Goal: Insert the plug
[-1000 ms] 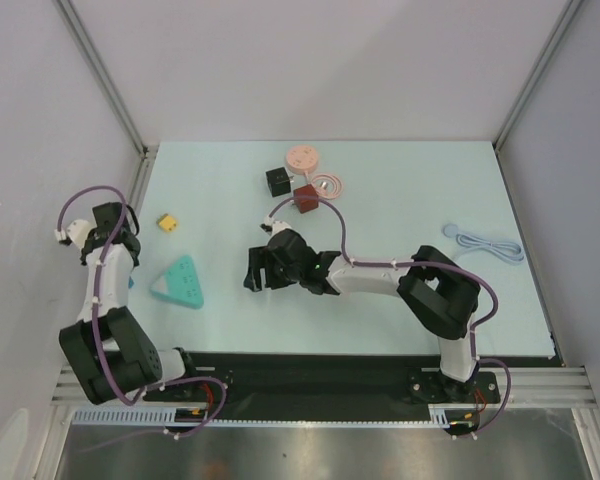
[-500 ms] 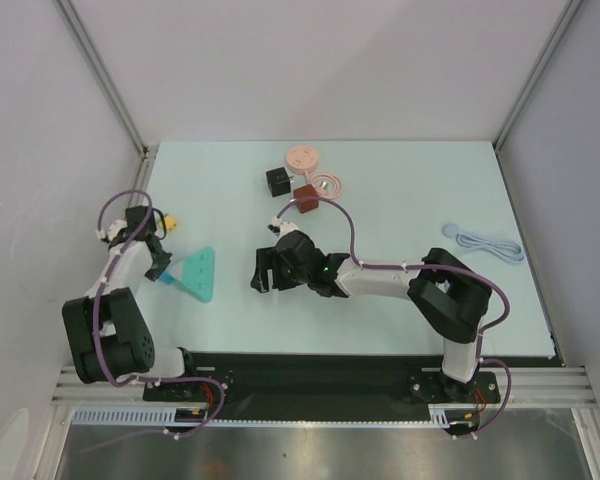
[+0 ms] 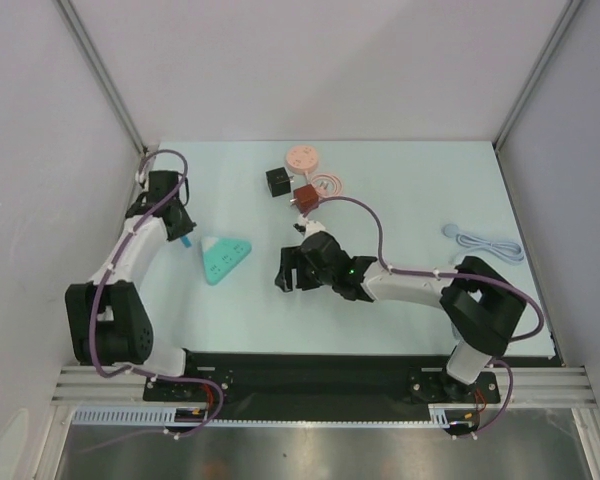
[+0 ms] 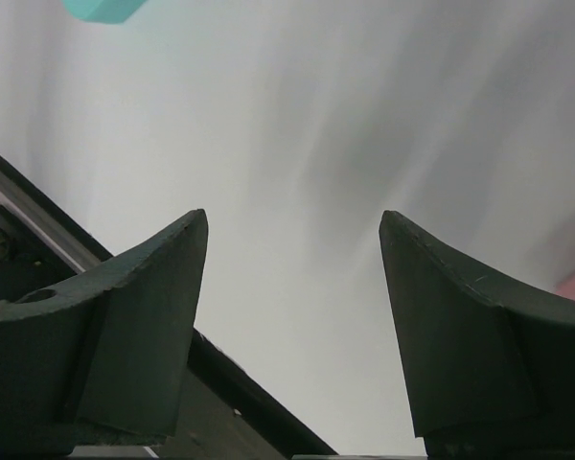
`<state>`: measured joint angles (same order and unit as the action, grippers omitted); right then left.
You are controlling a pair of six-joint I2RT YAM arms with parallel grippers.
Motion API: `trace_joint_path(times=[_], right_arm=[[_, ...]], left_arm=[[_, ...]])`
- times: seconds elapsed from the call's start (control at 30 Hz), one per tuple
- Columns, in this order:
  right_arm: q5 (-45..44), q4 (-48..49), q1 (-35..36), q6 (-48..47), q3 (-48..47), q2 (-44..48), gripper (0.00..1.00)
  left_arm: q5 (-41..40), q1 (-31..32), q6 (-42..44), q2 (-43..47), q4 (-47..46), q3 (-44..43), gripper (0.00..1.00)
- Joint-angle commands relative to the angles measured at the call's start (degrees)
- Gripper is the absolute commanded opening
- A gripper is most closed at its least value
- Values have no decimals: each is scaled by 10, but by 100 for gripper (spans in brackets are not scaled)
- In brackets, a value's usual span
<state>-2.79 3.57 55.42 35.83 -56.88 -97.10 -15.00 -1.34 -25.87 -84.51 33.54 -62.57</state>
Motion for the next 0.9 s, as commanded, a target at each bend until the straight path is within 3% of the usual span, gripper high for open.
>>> trace_joint_path(times=[0.0, 0.13, 0.17, 0.23, 0.37, 0.43, 0.6, 0.87], right_arm=[[-23, -4, -5, -35, 33, 72, 76], [-56, -12, -19, -54, 81, 144, 77], [-58, -13, -29, -57, 92, 174, 77], [-61, -13, -40, -60, 119, 201, 77], [-58, -8, -64, -67, 154, 263, 78], [-54, -9, -73, -72, 164, 285, 78], [-52, -8, -82, -71, 194, 308, 79], [-42, 11, -89, -67, 205, 306, 79]], left_arm=[[101, 8, 175, 62, -5, -61, 0], [191, 97, 345, 80, 21, -85, 0], [176, 116, 410, 86, 25, -82, 0], [182, 153, 461, 94, 24, -66, 0], [266, 159, 556, 93, 7, -42, 0], [297, 159, 569, 88, 4, -41, 1], [238, 177, 589, 47, 7, -46, 0], [241, 202, 615, 11, -31, -17, 0]])
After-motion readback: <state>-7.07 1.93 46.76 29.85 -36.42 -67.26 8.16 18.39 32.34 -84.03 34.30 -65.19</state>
